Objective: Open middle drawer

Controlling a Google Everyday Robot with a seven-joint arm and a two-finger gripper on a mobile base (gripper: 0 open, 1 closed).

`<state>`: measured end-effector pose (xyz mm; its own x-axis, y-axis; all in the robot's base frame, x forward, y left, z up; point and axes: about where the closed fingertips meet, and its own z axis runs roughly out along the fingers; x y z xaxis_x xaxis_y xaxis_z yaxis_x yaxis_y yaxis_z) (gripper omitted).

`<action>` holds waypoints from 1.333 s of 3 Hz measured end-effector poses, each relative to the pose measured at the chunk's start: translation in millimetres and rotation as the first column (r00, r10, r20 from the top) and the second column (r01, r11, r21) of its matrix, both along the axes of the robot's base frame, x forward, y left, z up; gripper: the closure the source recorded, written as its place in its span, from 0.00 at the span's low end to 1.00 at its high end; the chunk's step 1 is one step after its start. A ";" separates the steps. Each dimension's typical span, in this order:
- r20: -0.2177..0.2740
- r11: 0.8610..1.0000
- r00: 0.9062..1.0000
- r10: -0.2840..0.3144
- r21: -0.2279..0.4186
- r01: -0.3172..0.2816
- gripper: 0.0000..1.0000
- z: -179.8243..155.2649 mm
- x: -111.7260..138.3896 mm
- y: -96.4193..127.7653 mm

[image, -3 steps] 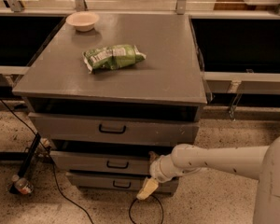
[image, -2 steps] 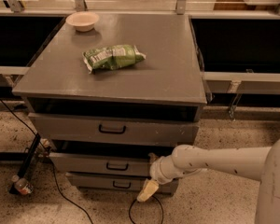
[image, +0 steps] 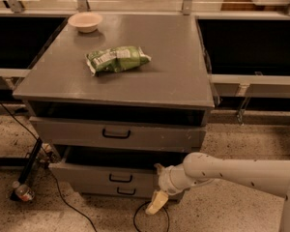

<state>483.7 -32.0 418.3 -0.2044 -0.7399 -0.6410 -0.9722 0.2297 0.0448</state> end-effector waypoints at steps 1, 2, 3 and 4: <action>-0.003 1.000 1.000 0.006 0.002 -0.006 0.00 -0.2 0.6 1.5; -0.014 0.999 0.999 0.035 0.009 -0.034 0.00 -0.8 3.7 8.4; -0.024 0.997 0.997 0.072 0.002 -0.072 0.00 0.5 -17.6 1.4; -0.030 0.995 0.994 0.100 0.005 -0.100 0.00 3.1 -55.3 -13.6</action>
Offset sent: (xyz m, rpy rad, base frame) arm 0.0096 0.0128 -0.0001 0.0154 0.0237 0.0578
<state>428.4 -45.6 421.4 -0.1486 -0.7551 -0.6385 -0.9885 0.1309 0.0752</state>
